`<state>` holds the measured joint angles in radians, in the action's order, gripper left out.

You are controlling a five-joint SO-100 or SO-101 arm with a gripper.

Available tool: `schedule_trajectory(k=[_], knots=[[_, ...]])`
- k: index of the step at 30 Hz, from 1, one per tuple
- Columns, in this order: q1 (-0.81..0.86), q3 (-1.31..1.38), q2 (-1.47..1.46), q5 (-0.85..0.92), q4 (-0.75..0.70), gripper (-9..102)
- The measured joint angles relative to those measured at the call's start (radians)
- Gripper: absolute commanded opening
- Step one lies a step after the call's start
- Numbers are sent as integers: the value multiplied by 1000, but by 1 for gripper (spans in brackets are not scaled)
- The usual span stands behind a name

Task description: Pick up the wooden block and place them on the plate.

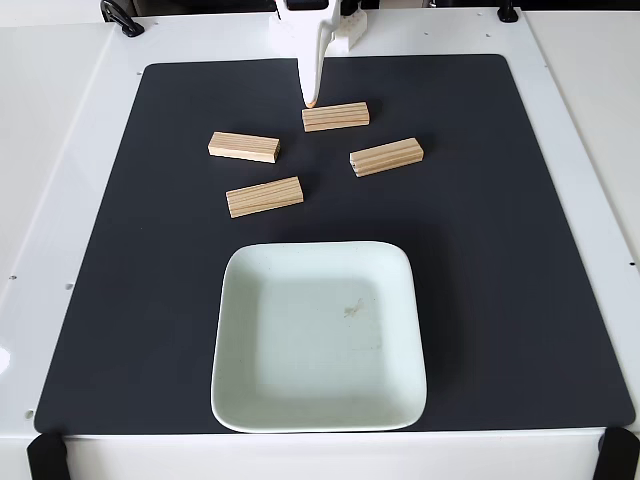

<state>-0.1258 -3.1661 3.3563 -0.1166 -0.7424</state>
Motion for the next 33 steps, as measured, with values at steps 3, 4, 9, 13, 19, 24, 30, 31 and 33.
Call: schedule_trajectory(k=[3,4,9,13,19,24,30,31,33], knots=[[0,0,0,0,0,0],[0,0,0,0,0,0],[0,0,0,0,0,-1],[3,0,0,0,0,-1],[-5,0,0,0,0,-1],[6,0,0,0,0,-1],[-2,0,0,0,0,-1],[-2,0,0,0,0,-1],[-2,0,0,0,0,-1]])
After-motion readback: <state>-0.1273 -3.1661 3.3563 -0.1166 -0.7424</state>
